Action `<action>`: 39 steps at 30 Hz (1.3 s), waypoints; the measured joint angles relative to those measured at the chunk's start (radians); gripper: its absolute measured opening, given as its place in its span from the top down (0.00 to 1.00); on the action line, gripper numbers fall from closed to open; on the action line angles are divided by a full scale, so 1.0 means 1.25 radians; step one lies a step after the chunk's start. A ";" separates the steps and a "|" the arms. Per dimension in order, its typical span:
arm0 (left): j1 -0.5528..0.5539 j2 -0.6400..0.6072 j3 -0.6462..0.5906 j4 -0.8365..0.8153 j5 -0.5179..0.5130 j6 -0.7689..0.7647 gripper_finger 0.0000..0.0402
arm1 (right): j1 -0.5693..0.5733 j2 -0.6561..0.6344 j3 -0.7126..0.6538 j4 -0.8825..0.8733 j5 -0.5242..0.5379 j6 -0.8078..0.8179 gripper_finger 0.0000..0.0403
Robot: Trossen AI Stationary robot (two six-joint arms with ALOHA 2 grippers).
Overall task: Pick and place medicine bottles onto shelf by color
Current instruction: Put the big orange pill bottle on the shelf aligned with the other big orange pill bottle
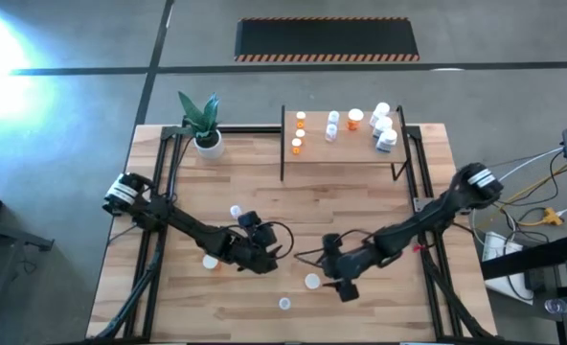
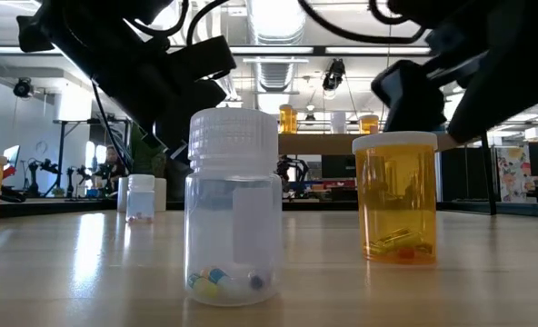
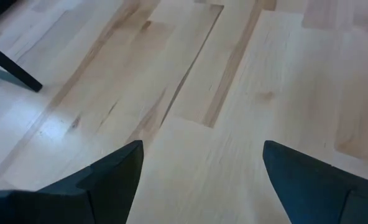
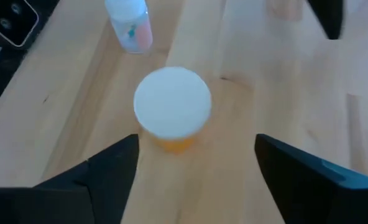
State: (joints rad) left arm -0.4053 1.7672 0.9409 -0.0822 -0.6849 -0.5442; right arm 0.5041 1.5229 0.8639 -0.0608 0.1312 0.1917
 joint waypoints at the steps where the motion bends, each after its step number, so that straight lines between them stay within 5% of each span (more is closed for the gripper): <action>1: 0.000 0.000 0.000 -0.001 0.000 0.000 0.22 | 0.000 0.017 0.012 0.000 0.000 0.000 0.22; 8: 0.000 0.000 0.000 0.003 0.000 0.000 0.22 | 0.019 0.116 0.101 0.008 -0.002 -0.044 0.23; 20: 0.000 0.000 0.000 0.017 -0.001 0.000 0.22 | 0.031 0.113 0.121 -0.023 0.025 -0.049 0.52; 28: 0.000 0.000 -0.001 0.043 -0.001 0.008 0.22 | 0.003 -0.126 0.120 -0.273 0.288 -0.031 0.52; 33: 0.000 -0.001 -0.001 0.047 -0.002 0.008 0.22 | -0.147 -0.340 0.138 -0.436 0.383 -0.031 0.52; 39: 0.000 -0.001 -0.001 0.052 -0.003 0.009 0.22 | -0.486 -0.488 0.126 -0.481 0.276 -0.064 0.52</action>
State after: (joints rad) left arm -0.4049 1.7664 0.9394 -0.0176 -0.6885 -0.5333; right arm -0.1033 0.9125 1.0217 -0.6624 0.4757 0.1118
